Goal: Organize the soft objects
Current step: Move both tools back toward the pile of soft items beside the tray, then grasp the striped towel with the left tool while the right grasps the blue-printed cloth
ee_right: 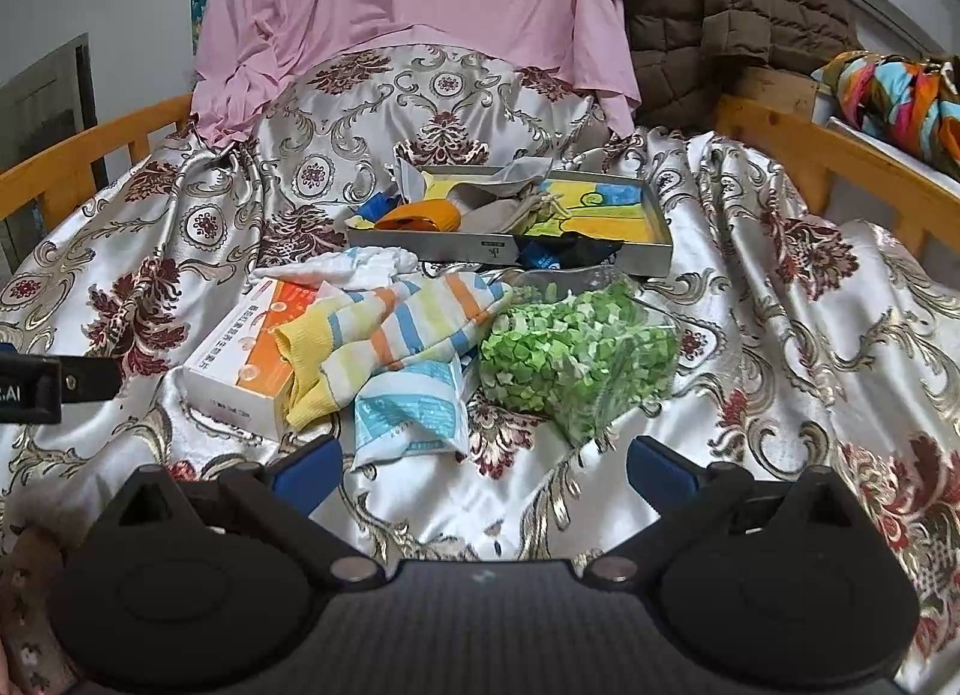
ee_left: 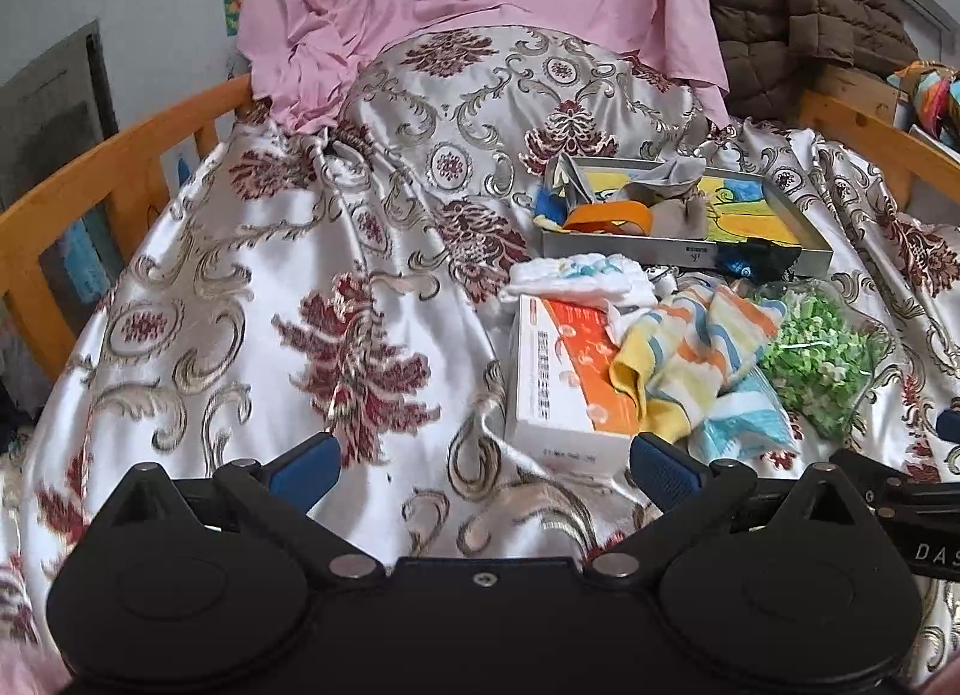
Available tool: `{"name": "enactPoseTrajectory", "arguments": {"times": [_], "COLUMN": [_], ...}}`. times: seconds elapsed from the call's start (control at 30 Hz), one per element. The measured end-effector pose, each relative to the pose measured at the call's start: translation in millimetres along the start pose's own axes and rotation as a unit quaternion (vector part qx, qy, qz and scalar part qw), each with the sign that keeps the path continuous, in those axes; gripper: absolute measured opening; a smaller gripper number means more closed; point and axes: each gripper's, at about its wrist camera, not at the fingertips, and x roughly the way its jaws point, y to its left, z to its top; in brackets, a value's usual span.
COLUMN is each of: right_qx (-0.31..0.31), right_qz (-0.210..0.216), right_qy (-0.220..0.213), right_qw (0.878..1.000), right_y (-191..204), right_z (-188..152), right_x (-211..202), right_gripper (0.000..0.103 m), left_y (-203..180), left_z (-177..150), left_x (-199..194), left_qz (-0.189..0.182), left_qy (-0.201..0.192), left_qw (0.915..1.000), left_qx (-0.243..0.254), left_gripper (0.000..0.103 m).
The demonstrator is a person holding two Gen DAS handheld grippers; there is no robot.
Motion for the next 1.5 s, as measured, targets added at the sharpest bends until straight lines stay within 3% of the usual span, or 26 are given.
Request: {"name": "enactPoseTrajectory", "arguments": {"times": [0.27,0.4,0.57,0.8,1.03,1.17,1.37,1.5], "right_qx": [-0.007,-0.041,-0.078,-0.105,-0.100,-0.101,-0.100,-0.097], "right_qz": [0.048,0.057,0.075,0.105,0.118,0.120,0.136,0.138], "right_qy": [-0.016,-0.027,-0.027,0.006,0.023,0.030,0.040,0.043], "right_qw": [0.999,0.997,0.994,0.989,0.988,0.987,0.985,0.985], "right_y": [-4.4,-0.6,2.6,6.4,6.9,6.9,6.6,6.5], "right_z": [8.9,12.9,17.7,15.2,10.4,10.1,9.8,8.7], "right_x": [24.3,36.3,54.0,79.8,93.3,100.0,108.2,111.9], "right_gripper": [0.103,0.103,0.103,0.103,0.103,0.103,0.102,0.099], "left_y": [-7.7,-16.5,-26.4,-44.5,-71.3,-82.7,-94.2,-91.9], "left_z": [24.7,37.0,50.2,62.4,61.6,61.2,62.2,67.5], "left_x": [26.3,47.2,70.0,100.7,123.5,135.3,154.3,167.2], "left_qz": [-0.038,-0.053,-0.102,-0.185,-0.251,-0.280,-0.296,-0.301], "left_qy": [-0.011,-0.020,-0.037,-0.049,-0.053,-0.041,-0.009,0.016], "left_qw": [0.9984,0.9960,0.9896,0.9723,0.9405,0.9277,0.9171,0.9203], "left_qx": [0.039,0.070,0.094,0.133,0.223,0.244,0.267,0.250], "left_gripper": [0.102,0.102,0.102,0.102,0.102,0.102,0.098,0.092]}}
